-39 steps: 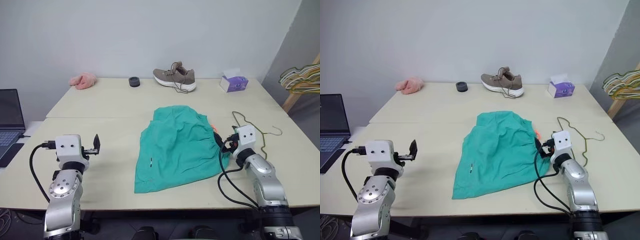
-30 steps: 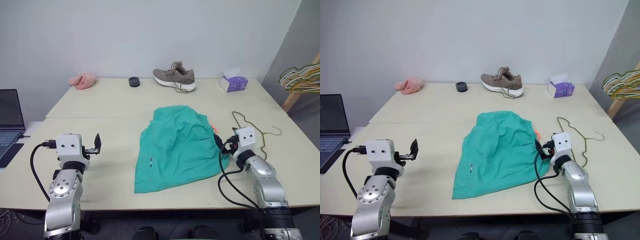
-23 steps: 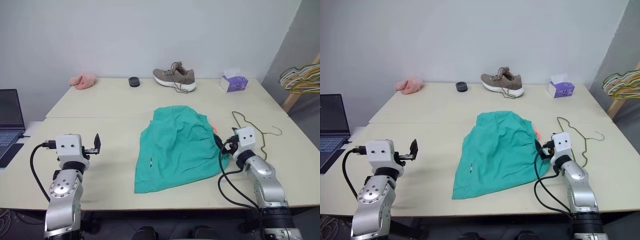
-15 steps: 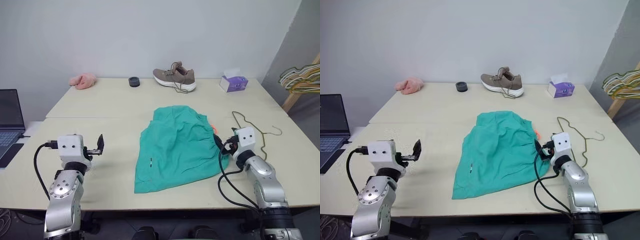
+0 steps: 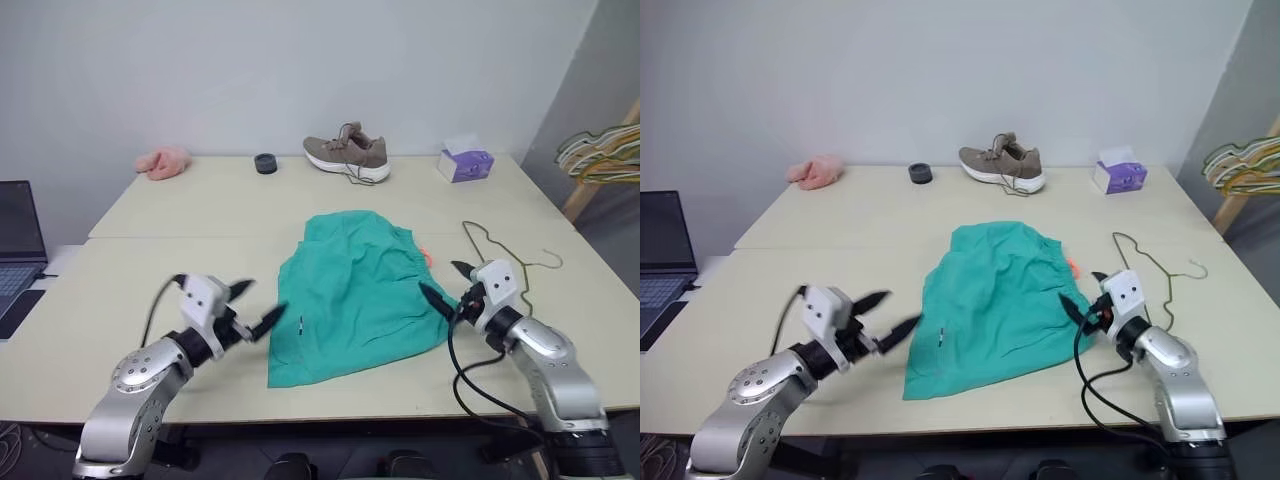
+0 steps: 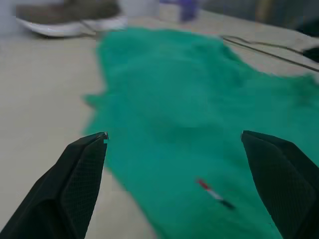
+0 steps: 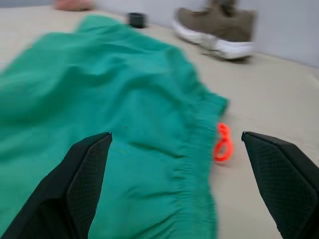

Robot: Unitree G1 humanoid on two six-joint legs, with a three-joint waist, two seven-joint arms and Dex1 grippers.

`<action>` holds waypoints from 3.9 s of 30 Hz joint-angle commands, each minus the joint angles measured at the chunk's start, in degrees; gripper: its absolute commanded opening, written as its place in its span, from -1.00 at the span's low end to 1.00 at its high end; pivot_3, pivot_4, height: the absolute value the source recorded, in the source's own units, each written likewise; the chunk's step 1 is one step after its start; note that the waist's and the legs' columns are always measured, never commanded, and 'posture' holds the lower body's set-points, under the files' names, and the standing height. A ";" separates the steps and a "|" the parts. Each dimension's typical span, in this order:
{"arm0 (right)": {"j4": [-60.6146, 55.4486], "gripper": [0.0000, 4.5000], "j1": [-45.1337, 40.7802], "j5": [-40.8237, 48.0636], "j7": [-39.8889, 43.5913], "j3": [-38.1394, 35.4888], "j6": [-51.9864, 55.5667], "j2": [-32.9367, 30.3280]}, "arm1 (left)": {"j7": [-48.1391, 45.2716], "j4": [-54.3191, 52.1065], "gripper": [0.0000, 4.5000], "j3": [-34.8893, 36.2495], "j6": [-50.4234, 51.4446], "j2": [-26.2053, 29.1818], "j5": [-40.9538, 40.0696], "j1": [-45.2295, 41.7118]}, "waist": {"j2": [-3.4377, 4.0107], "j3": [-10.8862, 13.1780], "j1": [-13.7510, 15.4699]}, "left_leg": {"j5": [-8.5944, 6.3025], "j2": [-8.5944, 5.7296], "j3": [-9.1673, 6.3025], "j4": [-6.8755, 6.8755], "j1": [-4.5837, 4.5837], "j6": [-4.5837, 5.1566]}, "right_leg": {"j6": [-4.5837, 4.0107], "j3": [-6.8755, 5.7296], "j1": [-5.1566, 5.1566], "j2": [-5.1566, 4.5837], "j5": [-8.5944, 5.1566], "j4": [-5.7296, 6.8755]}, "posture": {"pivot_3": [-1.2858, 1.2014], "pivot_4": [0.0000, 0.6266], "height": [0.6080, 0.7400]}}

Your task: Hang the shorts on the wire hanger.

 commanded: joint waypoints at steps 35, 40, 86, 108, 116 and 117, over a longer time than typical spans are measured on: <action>0.87 1.00 -6.09 -16.79 14.48 15.63 -9.73 -18.14 | -20.25 25.55 -0.99 -14.24 -23.69 12.85 19.77 -15.72 | 0.02 0.27 -3.36 | 0.01 0.24 0.04 -0.01 0.66 0.03 | 0.31 -0.01 0.18 -0.04 -0.13 0.04 | -0.08 -1.00 1.00; 10.62 1.00 -13.38 -24.24 13.15 21.48 -15.22 -14.79 | -19.51 22.76 -0.99 -10.47 -19.87 11.83 16.04 -17.39 | -0.02 0.26 -3.44 | 0.00 0.24 0.07 -0.07 0.33 0.02 | 0.29 0.01 0.12 -0.06 -0.12 0.03 | -0.06 -1.00 1.00; 80.84 -0.99 -87.00 -35.52 -13.26 24.26 -36.02 2.69 | 17.53 86.75 -1.00 -8.31 -38.59 7.59 34.19 -82.84 | -0.44 0.25 -6.49 | 0.91 0.04 0.08 0.10 -1.93 -0.94 | -0.06 0.09 -2.63 -0.25 0.56 1.00 | -0.07 -1.00 1.00; 41.62 -0.99 -46.20 -24.12 9.97 28.36 -51.57 -1.18 | -10.42 47.98 -1.00 -9.44 -38.58 27.30 21.47 -29.91 | -0.24 0.29 -9.56 | 1.05 -0.11 -0.23 0.18 -1.04 -0.14 | -0.07 0.13 -1.95 -0.27 0.58 1.93 | -0.02 -1.00 1.00; 12.34 -0.99 -30.37 -13.21 32.06 30.66 -27.94 -11.00 | -24.02 16.47 -1.00 -2.55 -13.18 36.08 7.72 -0.78 | -0.23 0.33 -6.34 | 1.02 0.05 -0.53 0.08 -0.64 -0.15 | -0.24 -0.20 -1.55 -0.10 0.28 1.90 | -0.02 -1.00 1.00; 10.17 -0.99 -29.14 -12.59 33.64 30.64 -25.92 -12.22 | -24.83 14.84 -1.00 -2.06 -11.87 36.53 7.30 1.01 | -0.20 0.36 -5.95 | 1.02 0.06 -0.48 0.01 -0.27 -0.15 | -0.26 -0.21 -1.20 -0.09 0.12 1.80 | -0.02 -1.00 1.00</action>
